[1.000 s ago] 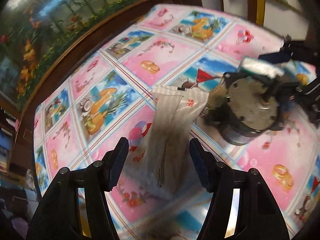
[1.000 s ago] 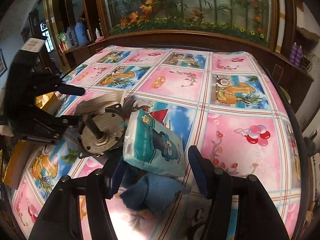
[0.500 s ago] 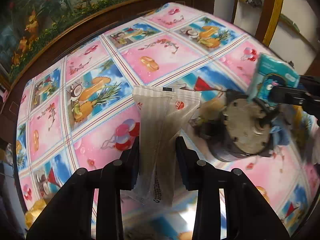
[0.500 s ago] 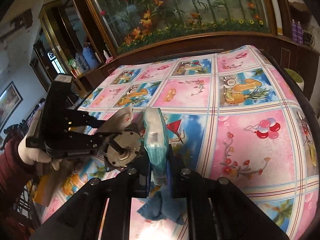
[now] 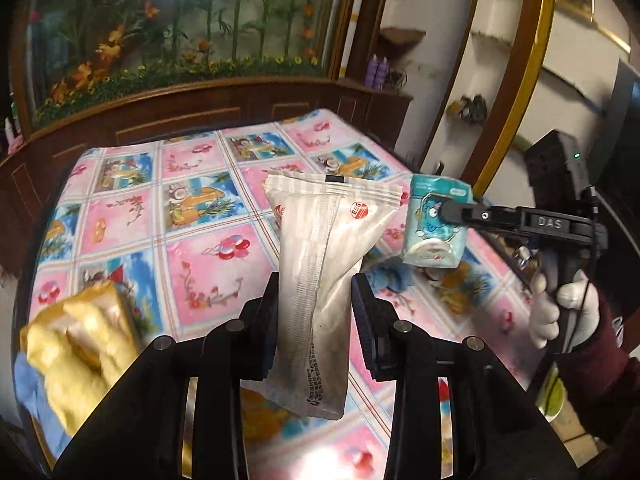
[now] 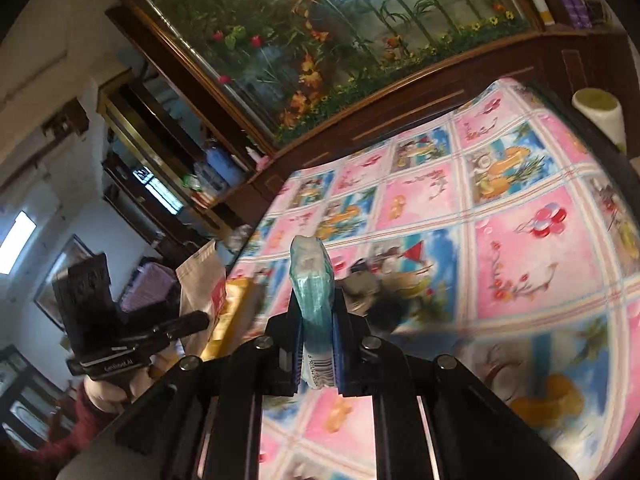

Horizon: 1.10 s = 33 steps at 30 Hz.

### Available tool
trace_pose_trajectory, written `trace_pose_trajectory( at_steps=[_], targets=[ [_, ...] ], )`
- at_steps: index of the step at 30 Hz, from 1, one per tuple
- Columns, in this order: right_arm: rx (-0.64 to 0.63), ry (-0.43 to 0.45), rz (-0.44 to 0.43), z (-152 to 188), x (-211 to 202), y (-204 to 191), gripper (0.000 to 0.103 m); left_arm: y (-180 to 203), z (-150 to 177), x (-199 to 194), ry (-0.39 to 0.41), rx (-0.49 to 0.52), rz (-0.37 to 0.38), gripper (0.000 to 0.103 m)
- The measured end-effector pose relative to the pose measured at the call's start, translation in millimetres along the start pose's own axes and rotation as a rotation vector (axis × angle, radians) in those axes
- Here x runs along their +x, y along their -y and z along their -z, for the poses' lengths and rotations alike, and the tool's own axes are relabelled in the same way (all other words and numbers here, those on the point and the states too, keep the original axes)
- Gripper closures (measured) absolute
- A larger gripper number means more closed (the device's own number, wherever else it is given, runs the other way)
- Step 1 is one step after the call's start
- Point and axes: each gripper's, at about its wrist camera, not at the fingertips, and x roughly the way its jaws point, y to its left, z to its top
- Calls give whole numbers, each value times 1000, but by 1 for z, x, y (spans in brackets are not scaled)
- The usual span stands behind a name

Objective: Organize soft objects
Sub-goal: 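Carry the tissue pack and white pouch into the box and release them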

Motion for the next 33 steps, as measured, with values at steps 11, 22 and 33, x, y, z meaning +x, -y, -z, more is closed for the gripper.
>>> trace_pose_trajectory(
  at_steps=[11,22,33],
  targets=[
    [95,-216,-325,62,70,-78,93,-59,98,-101,83,-239,-159,70],
    [49,-454,-364,119,176,-157,93,-124,172,-110,49,-401,-429,69],
    [-35,-533,-269,145,213,-176,92,-147,188,-111,113,-460,-528,47]
  ],
)
